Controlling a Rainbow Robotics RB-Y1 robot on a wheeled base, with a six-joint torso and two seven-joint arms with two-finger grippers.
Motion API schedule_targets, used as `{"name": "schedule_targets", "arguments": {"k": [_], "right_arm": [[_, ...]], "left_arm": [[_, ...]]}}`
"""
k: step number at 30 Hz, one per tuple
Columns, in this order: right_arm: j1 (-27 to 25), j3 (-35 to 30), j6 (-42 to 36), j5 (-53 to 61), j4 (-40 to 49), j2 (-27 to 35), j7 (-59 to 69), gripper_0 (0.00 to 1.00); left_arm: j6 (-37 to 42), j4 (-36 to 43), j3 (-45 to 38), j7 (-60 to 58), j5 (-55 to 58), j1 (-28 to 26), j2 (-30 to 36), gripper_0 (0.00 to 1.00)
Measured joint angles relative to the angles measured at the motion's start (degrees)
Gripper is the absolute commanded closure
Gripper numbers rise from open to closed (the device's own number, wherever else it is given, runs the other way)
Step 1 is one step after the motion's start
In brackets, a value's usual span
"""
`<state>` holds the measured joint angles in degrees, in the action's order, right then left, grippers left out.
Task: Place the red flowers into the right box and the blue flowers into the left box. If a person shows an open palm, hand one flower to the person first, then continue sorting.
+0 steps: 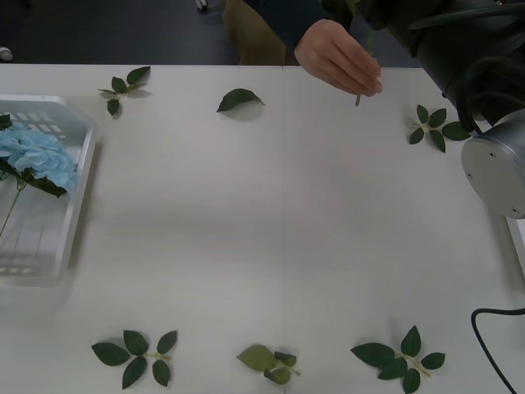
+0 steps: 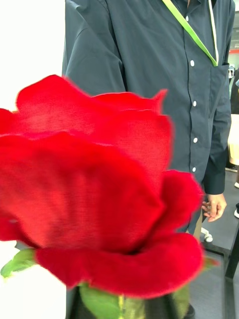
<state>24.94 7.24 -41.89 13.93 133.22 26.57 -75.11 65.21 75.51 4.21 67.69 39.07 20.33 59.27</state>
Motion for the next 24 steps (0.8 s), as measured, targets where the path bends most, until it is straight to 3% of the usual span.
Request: {"name": "schedule_targets", "arguments": {"k": [11, 18, 24], "right_arm": [[-1.94, -0.33, -4.31, 2.78, 4.43, 2.15, 0.05, 0.29], [-12.98, -5.14, -5.44, 10.85, 14.29, 8.66, 0.08, 0.29], [-22.28, -10.92, -5.43, 17.94, 14.98, 12.93, 0.08, 0.29]], "left_arm": [[0.0, 0.07, 0.0, 0.0, 0.01, 0.0, 0.0, 0.0], [0.46, 0.12, 0.0, 0.0, 0.01, 0.0, 0.0, 0.0], [5.73, 1.67, 0.0, 0.0, 0.01, 0.02, 0.0, 0.0]]}}
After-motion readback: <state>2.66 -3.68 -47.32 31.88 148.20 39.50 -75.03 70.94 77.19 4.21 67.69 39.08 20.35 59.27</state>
